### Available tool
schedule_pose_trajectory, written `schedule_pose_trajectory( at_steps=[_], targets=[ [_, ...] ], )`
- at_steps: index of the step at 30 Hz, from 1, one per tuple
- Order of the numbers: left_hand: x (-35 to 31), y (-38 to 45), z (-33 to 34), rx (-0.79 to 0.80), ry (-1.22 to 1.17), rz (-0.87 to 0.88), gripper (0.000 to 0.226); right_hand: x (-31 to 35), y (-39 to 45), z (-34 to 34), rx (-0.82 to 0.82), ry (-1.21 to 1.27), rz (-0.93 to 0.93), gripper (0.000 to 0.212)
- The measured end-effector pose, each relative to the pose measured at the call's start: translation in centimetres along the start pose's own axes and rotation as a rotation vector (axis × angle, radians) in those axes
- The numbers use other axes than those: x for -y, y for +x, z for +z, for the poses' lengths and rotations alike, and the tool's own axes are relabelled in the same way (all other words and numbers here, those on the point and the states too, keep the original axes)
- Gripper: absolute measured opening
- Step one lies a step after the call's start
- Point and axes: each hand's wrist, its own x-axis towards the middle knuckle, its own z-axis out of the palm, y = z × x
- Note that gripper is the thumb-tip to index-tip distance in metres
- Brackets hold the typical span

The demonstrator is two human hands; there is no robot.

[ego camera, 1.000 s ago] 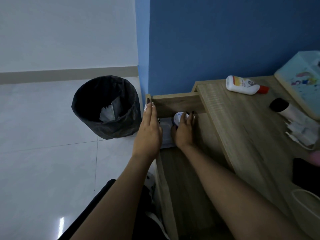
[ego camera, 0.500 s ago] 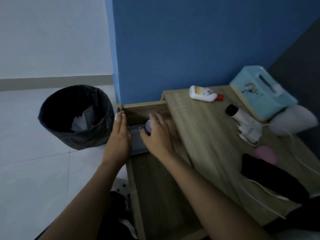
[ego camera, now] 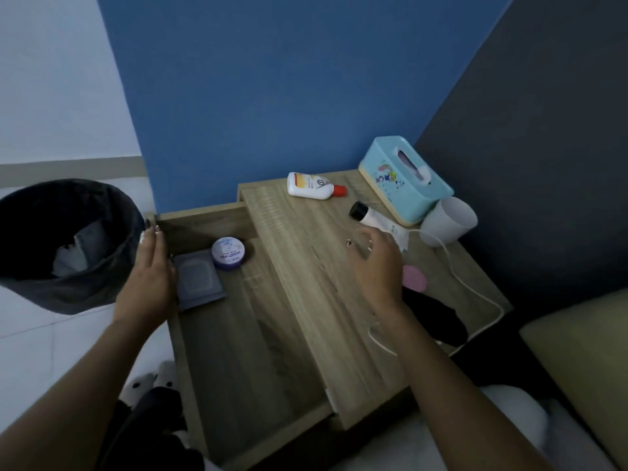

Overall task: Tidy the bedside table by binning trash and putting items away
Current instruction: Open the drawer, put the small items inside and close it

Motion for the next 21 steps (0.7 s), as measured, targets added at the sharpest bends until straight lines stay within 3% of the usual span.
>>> schedule_pose_trajectory(
  at_steps=[9, 13, 21],
  targets=[
    [0.0, 0.2, -0.2, 0.034, 0.04, -0.021, 0.056, -5.7, -1.6, -1.9, -0.083, -0.216, 0.145, 0.047],
    [-0.6, 0.0, -0.5, 0.034, 0.03, -0.012, 0.056, -6.3, -1.1, -2.3, -0.074, -0.269, 0.344, 0.054],
    [-0.3, -0.2, -0.7, 0.032, 0.028, -0.014, 0.056, -7.3, 0.2, -2.0, -0.056, -0.272, 0.366, 0.031]
  ],
)
